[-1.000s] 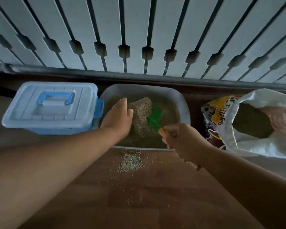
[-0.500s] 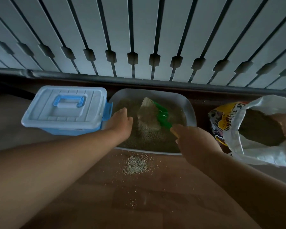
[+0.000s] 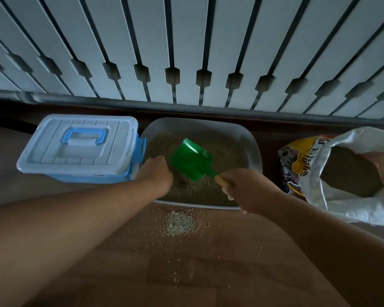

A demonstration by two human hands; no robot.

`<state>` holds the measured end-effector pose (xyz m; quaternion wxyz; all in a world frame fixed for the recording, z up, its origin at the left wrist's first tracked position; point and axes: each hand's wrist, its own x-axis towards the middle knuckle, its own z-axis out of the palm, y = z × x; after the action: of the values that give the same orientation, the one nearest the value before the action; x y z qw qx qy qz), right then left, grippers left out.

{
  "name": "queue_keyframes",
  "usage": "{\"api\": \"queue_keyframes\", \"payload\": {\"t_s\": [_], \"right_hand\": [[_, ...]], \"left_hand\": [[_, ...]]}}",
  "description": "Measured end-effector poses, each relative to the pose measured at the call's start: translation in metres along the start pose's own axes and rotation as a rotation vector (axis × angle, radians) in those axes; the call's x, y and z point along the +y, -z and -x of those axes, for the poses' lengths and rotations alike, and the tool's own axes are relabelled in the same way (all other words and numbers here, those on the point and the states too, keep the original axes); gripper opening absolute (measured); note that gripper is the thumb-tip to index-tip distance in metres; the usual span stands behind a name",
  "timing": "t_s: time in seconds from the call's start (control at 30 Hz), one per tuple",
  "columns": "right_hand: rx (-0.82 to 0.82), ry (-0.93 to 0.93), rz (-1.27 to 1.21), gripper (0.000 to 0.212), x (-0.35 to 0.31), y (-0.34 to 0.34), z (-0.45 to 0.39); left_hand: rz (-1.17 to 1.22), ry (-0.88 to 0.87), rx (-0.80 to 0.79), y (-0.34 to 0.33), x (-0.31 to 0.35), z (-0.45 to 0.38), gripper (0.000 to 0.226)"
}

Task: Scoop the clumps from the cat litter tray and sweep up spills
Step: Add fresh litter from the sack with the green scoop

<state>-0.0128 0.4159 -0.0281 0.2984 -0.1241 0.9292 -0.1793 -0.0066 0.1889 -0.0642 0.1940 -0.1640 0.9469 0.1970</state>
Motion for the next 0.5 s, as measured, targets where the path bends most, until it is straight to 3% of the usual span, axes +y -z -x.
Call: {"api": "queue_keyframes", "payload": {"t_s": [0.1,0.27,0.4,0.5], "right_hand": [[-0.119,-0.009,0.168,0.016,0.007,-0.009,-0.012],[-0.213,-0.201,0.096,0.026,0.033,0.034,-0.001],[-0.099,-0.340,0.229,0.025,0.053,0.059,0.002],[-0.100,-0.265,0.192,0.032,0.046,0.051,-0.002]], "left_hand": [[0.019,0.001,0.005,0.000,-0.007,-0.004,0.046],[0.033,-0.011,-0.039,-0.004,-0.017,-0.009,0.048],[0.017,-0.029,-0.042,-0.006,-0.020,-0.011,0.046],[0.025,-0.049,-0.044,-0.006,-0.019,-0.014,0.052]]}}
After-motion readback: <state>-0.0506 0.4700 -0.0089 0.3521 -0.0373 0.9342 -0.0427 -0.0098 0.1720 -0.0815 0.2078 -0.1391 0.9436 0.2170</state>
